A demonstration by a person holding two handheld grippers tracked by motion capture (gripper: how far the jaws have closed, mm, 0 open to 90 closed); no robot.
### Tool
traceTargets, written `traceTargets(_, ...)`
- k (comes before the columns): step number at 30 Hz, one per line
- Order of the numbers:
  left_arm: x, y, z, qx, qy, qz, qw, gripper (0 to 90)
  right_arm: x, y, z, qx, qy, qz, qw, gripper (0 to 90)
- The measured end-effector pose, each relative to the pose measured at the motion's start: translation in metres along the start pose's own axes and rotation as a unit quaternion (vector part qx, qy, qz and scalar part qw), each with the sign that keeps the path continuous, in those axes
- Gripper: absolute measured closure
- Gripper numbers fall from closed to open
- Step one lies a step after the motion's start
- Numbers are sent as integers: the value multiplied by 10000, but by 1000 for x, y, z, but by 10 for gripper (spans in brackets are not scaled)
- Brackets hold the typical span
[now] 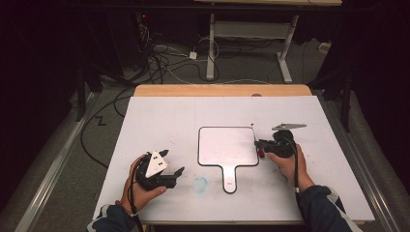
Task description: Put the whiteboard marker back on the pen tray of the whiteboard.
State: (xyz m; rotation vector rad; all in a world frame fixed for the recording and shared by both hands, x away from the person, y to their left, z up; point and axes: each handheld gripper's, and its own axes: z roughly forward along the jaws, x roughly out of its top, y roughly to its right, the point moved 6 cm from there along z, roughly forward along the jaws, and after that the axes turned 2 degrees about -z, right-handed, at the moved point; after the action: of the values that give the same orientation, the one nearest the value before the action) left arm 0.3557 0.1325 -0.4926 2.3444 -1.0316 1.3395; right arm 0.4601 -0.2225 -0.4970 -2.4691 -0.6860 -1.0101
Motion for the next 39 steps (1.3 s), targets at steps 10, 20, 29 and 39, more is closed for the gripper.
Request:
traceTargets(10, -5, 1, 1, 10, -170, 37, 9998, 225, -8, -1, 9, -552, 83, -176, 9983, 762)
traceTargets(20, -3, 4, 7, -63, -231, 105, 9997, 225, 3, -11, 7, -866, 353, -1013, 9904, 674)
traceTargets(29, -3, 6, 11, -147, -309, 155, 9993, 221, 10, -20, 28, -671, -85, -2007, 9773, 640)
traceTargets(39, -6, 5, 11, -187, -354, 135, 9991, 221, 13, 6, 27, -1066, -57, -1562, 9819, 661)
